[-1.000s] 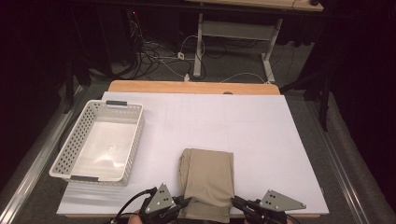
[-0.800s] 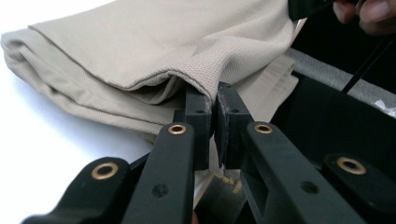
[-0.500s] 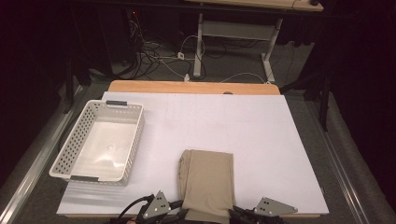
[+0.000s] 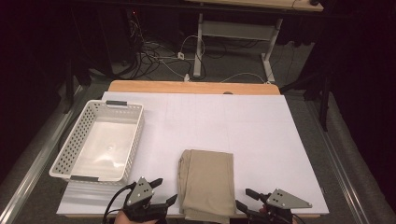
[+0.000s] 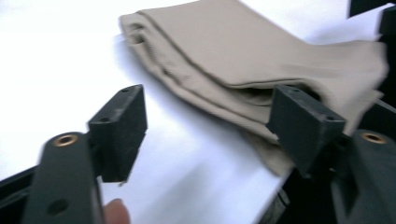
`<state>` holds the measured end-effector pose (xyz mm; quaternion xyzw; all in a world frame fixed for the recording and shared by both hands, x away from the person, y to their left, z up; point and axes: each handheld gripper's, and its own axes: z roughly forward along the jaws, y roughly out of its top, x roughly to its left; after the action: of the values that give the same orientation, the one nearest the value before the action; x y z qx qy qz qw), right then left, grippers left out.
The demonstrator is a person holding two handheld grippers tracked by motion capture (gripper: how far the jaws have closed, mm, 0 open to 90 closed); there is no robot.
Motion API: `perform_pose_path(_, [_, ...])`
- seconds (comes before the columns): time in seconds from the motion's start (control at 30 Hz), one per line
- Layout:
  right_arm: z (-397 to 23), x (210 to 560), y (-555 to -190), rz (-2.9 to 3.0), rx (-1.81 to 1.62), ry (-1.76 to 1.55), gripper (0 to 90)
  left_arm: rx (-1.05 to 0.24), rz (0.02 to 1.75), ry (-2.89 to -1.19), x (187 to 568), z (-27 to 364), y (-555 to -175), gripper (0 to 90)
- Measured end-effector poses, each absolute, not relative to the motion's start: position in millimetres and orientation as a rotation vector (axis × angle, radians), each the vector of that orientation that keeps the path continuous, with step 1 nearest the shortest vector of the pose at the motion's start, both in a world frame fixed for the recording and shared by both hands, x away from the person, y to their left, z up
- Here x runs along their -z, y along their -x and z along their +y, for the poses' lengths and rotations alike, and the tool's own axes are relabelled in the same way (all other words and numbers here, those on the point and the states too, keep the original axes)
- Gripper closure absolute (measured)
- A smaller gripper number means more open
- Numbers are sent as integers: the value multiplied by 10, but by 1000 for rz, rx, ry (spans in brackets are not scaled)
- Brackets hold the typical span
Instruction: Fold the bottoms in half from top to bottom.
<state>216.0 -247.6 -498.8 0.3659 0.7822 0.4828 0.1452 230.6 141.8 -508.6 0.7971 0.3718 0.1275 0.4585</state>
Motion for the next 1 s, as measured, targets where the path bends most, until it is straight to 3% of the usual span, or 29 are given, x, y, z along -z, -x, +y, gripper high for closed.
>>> perform_pose_path(0.23, [-2556, 5034, -2369, 2179, -1366, -1080, 236, -332, 968, -1972, 5161, 1387, -2504, 135])
perform_pose_path(0.53, [-2521, 5056, -2491, 2183, -1336, -1078, 123, -311, 1051, -2056, 5203, 1318, -2663, 0])
perform_pose_path(0.6, [-2496, 5058, -2494, 2182, -1332, -1075, 94, -305, 1059, -2054, 5203, 1319, -2671, 0])
perform_pose_path(0.67, [-2421, 5065, -2516, 2203, -1312, -1077, 7, -300, 1071, -2049, 5199, 1322, -2689, 0])
perform_pose_path(0.8, [-2361, 5073, -2548, 2224, -1304, -1069, 2, -291, 1066, -2055, 5183, 1287, -2741, 1])
perform_pose_path(1.0, [-2232, 5014, -2829, 2239, -1272, -1060, 68, -279, 1040, -2037, 5119, 1159, -2989, 170])
